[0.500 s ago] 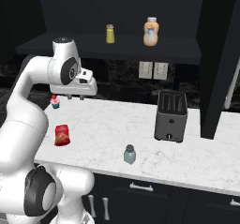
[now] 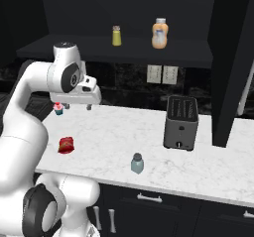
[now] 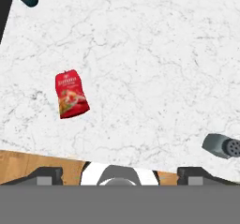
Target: Put the shaker and condiment bottle from the counter next to their counterparts in the cabinet.
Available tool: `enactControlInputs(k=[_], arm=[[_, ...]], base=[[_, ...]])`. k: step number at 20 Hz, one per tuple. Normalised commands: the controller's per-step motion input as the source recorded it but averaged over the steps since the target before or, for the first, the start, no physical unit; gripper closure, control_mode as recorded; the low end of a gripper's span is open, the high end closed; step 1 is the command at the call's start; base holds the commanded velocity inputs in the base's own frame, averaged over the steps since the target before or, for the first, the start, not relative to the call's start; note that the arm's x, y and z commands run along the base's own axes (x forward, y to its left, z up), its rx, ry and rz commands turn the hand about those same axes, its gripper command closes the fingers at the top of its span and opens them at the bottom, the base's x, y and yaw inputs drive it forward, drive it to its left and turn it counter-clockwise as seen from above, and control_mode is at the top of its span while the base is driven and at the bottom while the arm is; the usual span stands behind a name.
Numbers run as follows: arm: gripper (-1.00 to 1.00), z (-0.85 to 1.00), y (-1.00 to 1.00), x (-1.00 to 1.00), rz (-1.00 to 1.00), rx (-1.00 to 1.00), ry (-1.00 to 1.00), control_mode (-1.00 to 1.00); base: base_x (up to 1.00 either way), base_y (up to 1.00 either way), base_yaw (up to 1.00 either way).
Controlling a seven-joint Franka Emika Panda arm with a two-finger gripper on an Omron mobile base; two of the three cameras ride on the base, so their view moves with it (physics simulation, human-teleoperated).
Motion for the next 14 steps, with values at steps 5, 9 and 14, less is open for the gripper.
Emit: enactControlInputs(k=[5,9,14], arm=[[-1.0,-0.81,-0.01,-0.57,0.12,0.03,-0.07,-1.0],[-1.0,-0.52,0.32,-0.02,0.22,0.01,-0.09,-1.0],[-1.0,-0.34,0.47,0.06,0.02,0.01,-0.12,-1.0]], base=[[0.0,0.0,0.0],[0.0,0.0,0.0],[0.0,0.0,0.0]])
